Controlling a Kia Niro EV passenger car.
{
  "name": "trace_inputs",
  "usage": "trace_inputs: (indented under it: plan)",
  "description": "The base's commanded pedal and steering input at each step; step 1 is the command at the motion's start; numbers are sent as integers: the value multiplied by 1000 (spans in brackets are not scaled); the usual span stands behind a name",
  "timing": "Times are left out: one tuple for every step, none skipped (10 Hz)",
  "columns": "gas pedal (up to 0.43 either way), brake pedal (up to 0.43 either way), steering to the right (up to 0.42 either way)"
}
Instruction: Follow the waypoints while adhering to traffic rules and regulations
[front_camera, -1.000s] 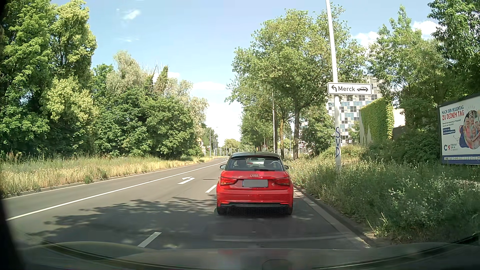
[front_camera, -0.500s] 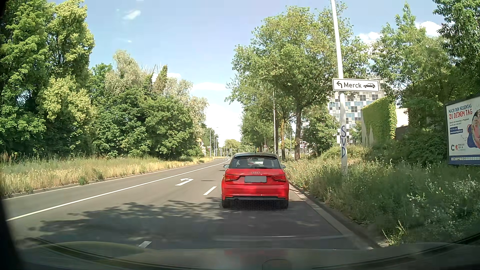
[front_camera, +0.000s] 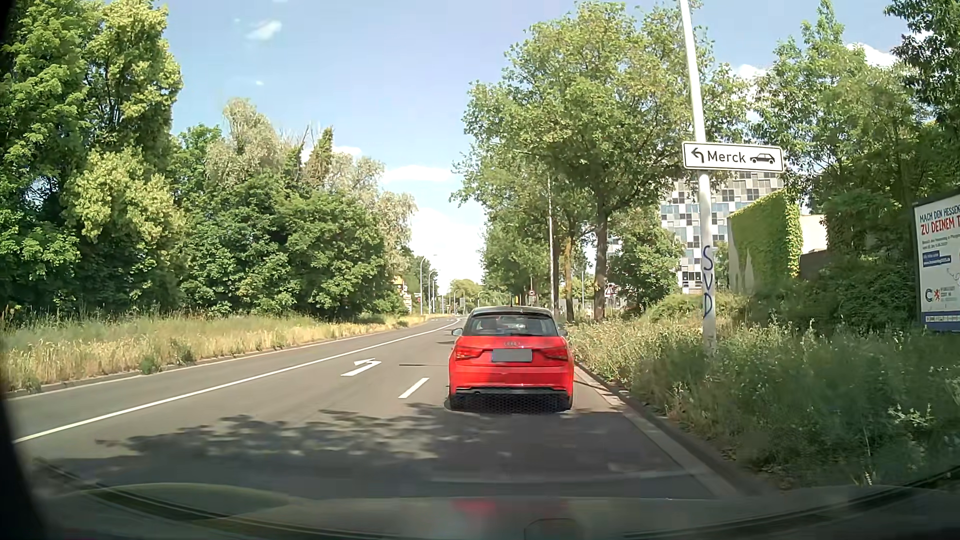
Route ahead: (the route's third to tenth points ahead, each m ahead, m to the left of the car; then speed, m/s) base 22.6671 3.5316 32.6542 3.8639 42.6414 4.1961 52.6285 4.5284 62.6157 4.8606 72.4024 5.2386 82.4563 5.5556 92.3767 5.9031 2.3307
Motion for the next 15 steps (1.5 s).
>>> trace_inputs:
  plan:
    - [299, 37, -7]
    - [299, 37, -7]
    - [299, 30, -7]
    - [299, 37, -7]
    - [299, 37, -7]
    - [299, 30, -7]
    - [260, 37, -7]
    - [220, 37, -7]
    - [177, 37, -7]
    - [138, 30, -7]
    - [87, 37, -7]
    - [47, 30, -7]
    - [8, 30, -7]
    - [0, 30, -6]
    - [0, 30, -4]
